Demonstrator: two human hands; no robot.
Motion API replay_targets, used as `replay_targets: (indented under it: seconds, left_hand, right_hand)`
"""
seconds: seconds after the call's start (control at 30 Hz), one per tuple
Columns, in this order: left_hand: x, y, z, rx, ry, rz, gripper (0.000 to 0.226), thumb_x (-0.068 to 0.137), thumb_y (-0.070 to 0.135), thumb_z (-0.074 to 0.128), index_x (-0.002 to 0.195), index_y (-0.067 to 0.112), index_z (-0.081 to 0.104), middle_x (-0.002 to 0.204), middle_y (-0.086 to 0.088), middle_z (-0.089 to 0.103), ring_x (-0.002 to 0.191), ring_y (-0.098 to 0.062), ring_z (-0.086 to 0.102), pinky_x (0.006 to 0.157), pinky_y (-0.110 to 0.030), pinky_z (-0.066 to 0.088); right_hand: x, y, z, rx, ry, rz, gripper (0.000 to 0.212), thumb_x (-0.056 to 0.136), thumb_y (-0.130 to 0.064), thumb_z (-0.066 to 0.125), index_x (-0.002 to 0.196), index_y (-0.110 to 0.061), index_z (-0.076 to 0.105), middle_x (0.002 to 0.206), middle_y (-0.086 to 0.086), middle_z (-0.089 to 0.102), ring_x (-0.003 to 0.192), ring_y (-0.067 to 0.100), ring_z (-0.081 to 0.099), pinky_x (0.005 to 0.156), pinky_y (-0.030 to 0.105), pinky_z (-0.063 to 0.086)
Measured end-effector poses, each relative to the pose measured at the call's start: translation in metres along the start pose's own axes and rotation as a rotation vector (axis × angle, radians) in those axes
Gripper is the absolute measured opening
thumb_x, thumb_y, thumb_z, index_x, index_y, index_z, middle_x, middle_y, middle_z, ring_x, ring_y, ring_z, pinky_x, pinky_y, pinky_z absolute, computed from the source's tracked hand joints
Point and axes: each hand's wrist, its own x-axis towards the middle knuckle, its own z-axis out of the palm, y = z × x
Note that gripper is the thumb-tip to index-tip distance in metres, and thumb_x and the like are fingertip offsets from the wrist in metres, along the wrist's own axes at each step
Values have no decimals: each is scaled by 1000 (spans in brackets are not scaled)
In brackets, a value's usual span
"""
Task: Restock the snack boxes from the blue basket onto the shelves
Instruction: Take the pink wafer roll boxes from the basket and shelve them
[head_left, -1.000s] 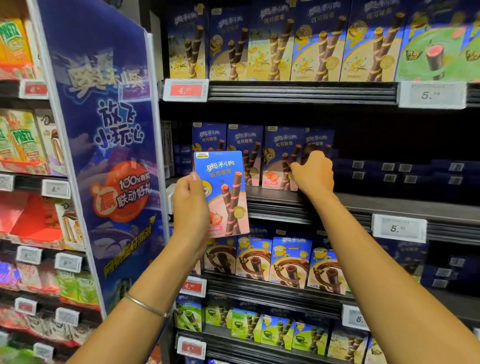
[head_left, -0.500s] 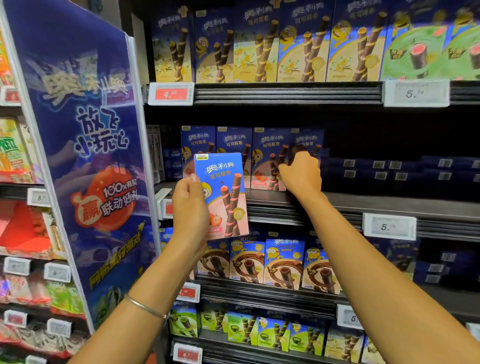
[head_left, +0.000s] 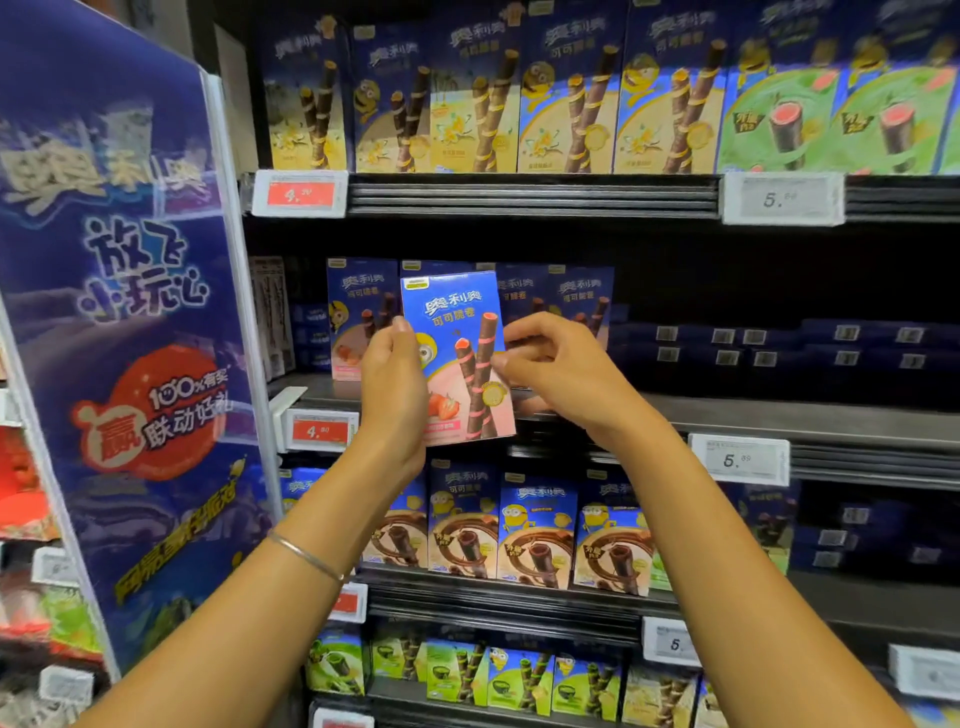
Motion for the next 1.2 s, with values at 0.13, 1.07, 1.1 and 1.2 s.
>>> replay_targets:
  seconds: [0.13, 1.07, 1.1, 1.2]
  left_hand:
    - [5, 1, 20, -6, -66, 5, 46, 116, 37, 36, 127, -2, 57, 115, -19, 75, 95, -33, 72, 86, -54, 59]
    - [97, 3, -41, 829, 216, 104, 133, 82, 45, 90, 165, 0, -3, 171, -26, 4, 158, -47, 9, 126, -62, 21]
    - [99, 3, -42, 836, 219, 99, 131, 82, 44, 90, 165, 0, -2, 170, -26, 5, 157, -47, 10, 126, -62, 22]
    - [102, -1, -44, 865, 233, 90, 118, 82, 43, 90, 160, -2, 14, 165, -28, 15, 152, -50, 20, 121, -62, 30]
  right_hand:
    - [-1, 1, -14, 74, 62, 37, 22, 94, -13, 71, 114, -18, 62, 98, 7, 75, 95, 23, 75, 76, 40, 63]
    - [28, 48, -57, -485, 534, 280, 15, 97, -12, 58, 101, -11, 44, 119, 19, 57, 93, 33, 56, 72, 41, 47]
    - [29, 49, -57, -473, 535, 276, 15, 96, -11, 58, 101, -11, 45, 119, 20, 57, 93, 33, 56, 73, 41, 49]
    - [32, 51, -58, -448, 536, 267, 15, 95, -9, 60, 101, -11, 46, 120, 20, 58, 92, 32, 55, 75, 41, 50]
